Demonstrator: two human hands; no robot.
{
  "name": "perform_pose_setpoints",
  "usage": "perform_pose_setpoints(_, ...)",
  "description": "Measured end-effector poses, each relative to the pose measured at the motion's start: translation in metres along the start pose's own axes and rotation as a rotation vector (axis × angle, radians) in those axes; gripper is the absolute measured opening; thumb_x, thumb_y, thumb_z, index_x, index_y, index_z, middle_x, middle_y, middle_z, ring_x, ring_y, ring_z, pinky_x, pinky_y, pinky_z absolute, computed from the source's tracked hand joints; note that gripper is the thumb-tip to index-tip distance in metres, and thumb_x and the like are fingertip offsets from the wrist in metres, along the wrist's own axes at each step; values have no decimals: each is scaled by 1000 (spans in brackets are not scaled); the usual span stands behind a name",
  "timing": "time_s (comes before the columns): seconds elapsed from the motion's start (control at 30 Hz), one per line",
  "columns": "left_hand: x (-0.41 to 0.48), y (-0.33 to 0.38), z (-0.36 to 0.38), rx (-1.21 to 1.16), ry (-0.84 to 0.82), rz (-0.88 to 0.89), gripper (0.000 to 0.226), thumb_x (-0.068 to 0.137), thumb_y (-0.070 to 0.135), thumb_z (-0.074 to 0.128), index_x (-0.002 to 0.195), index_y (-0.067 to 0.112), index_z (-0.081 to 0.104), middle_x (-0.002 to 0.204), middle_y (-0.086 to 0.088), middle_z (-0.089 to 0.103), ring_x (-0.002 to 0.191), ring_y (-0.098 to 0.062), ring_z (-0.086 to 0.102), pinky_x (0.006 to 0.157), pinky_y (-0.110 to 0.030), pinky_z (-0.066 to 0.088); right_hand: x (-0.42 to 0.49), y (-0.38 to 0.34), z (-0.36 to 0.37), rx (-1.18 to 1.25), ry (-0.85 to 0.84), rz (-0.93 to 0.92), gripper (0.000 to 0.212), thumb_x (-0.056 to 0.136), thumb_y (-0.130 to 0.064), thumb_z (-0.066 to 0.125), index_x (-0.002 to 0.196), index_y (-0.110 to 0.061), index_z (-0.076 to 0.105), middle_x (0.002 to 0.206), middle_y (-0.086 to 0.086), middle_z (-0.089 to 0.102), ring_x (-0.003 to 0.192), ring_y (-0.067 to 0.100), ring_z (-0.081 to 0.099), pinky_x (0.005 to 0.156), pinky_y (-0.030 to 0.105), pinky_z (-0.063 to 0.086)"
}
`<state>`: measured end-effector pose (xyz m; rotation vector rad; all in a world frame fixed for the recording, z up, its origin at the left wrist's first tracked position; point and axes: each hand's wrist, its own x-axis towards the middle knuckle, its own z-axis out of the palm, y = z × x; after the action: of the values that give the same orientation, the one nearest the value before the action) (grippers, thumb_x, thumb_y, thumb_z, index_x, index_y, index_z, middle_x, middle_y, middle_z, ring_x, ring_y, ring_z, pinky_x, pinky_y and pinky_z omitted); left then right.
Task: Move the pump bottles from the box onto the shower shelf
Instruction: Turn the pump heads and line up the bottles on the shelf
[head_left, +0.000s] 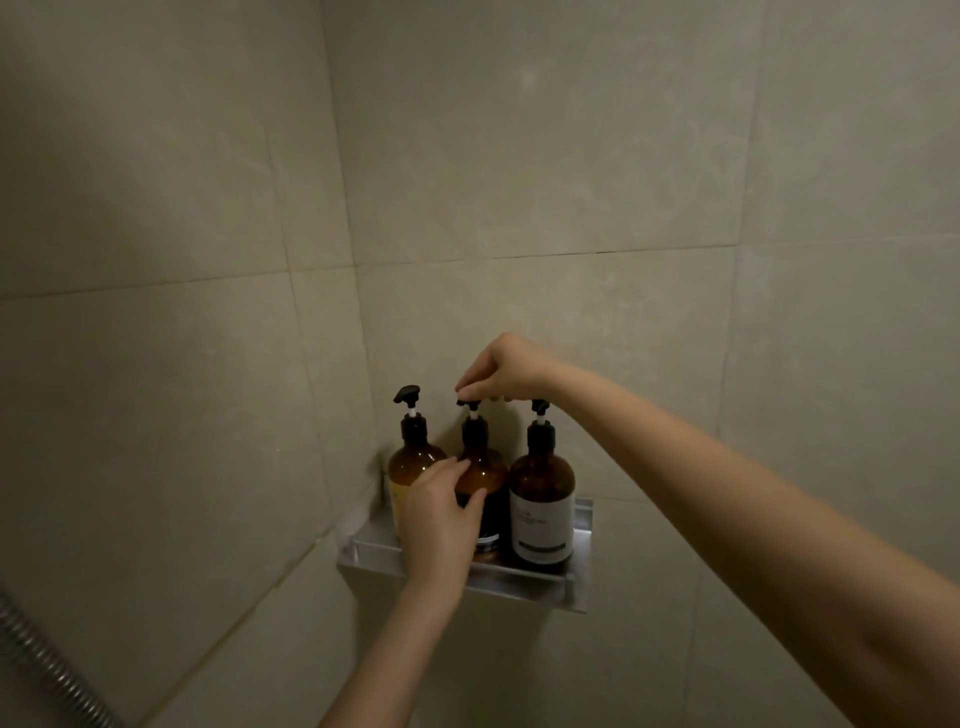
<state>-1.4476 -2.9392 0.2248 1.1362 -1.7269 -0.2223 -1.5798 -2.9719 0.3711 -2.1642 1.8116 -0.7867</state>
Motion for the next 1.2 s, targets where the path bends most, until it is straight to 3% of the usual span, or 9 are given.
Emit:
perform_pose_setpoints(0.1, 0, 0, -1, 4, -7, -4, 42, 79, 20, 70, 120, 16, 61, 124, 0, 62, 118, -12, 54, 99, -23, 37, 1, -2, 3, -21, 7, -1, 29, 83, -27, 68, 106, -11, 71, 103, 5, 71, 69, 3, 56, 57, 15, 42)
perform_pose_setpoints(0.2, 0, 3, -2, -14, -12, -6, 41, 79, 21, 69, 120, 15, 61, 122, 0, 63, 115, -12, 55, 97, -20, 37, -3, -4, -4, -38, -12, -4, 32, 85, -30, 65, 110, -10, 69, 104, 3, 70, 77, 7, 59, 70, 20, 48)
perform_pose_setpoints(0.4, -4, 26, 3, -194, -22, 64, 42, 79, 25, 69, 120, 18, 60, 121, 4, 62, 112, -8, 55, 94, -19, 41, -36, 21, -45, 179, 173, 75, 30, 83, -33, 67, 105, -12, 69, 86, -1, 68, 75, 8, 61, 59, 16, 45)
perform_pose_setpoints(0.53, -5, 43, 17, -225, -128, 19, 47, 79, 33, 68, 122, 17, 59, 118, 3, 63, 110, -10, 57, 93, -30, 49, -58, 47, -40, 255, 109, 160, 31, 81, -34, 70, 104, -12, 71, 80, -2, 68, 77, 11, 63, 63, 19, 50)
perform_pose_setpoints(0.63, -9, 47, 27, -229, -143, -1, 43, 77, 29, 71, 118, 18, 61, 114, 3, 66, 107, -10, 59, 89, -23, 47, -61, 55, -34, 334, 87, 169, 32, 80, -34, 71, 104, -13, 72, 68, -6, 64, 68, 8, 61, 62, 19, 51)
perform_pose_setpoints(0.77, -12, 47, 31, -223, -98, -2, 41, 75, 25, 73, 115, 17, 63, 109, 3, 68, 103, -11, 60, 82, -18, 41, -58, 52, -32, 293, 90, 156, 20, 76, -34, 74, 92, -22, 74, 70, -9, 68, 68, 5, 63, 54, 11, 50)
perform_pose_setpoints(1.0, -12, 45, 33, -204, -75, 33, 39, 75, 24, 73, 113, 16, 65, 106, 2, 69, 100, -11, 61, 80, -16, 40, -59, 50, -27, 340, 129, 160, 19, 76, -26, 75, 91, -14, 74, 68, -7, 66, 64, 7, 59, 56, 14, 51)
perform_pose_setpoints(1.2, -10, 45, 34, -192, -59, 55, 37, 76, 25, 72, 112, 17, 65, 105, 2, 69, 97, -5, 58, 76, -9, 34, -59, 50, -23, 350, 179, 152, 12, 78, -26, 74, 85, -17, 73, 65, -7, 64, 62, 6, 58, 53, 13, 49)
